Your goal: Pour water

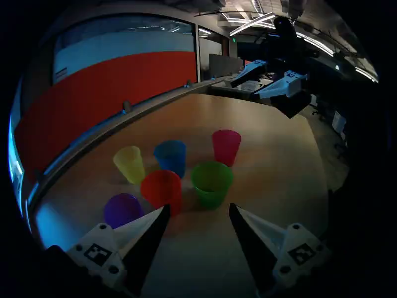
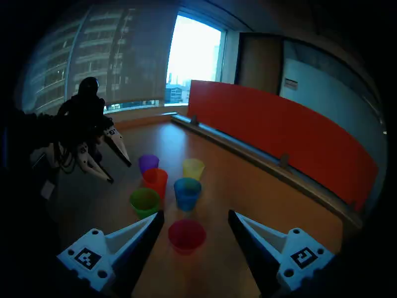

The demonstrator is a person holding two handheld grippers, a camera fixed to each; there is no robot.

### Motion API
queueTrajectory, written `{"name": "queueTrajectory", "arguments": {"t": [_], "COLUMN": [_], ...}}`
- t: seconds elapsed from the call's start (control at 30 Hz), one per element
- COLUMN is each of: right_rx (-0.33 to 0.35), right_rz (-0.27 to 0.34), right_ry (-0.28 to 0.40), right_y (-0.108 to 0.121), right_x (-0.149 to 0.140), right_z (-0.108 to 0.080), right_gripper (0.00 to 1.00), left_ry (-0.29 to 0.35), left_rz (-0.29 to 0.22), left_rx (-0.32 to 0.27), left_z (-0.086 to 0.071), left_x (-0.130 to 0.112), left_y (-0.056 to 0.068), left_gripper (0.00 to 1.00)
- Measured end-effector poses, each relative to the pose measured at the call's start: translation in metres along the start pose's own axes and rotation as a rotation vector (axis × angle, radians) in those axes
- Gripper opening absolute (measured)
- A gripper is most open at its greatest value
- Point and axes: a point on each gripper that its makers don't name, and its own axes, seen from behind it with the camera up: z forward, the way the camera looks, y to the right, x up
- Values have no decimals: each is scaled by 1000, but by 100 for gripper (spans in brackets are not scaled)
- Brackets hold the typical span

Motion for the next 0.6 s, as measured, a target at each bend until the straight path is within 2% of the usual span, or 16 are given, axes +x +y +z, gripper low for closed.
{"name": "queueTrajectory", "arguments": {"t": [0.3, 0.6], "right_rx": [3, 2], "right_rz": [-2, 5], "right_ry": [-10, -20], "right_y": [4, 9], "right_x": [-6, -14], "right_z": [3, 4], "right_gripper": [100, 100], "left_ry": [-20, -30], "left_rz": [2, -12], "left_rx": [-33, -50], "left_z": [21, 44], "left_x": [-7, -10], "left_y": [8, 9], "left_gripper": [87, 88]}}
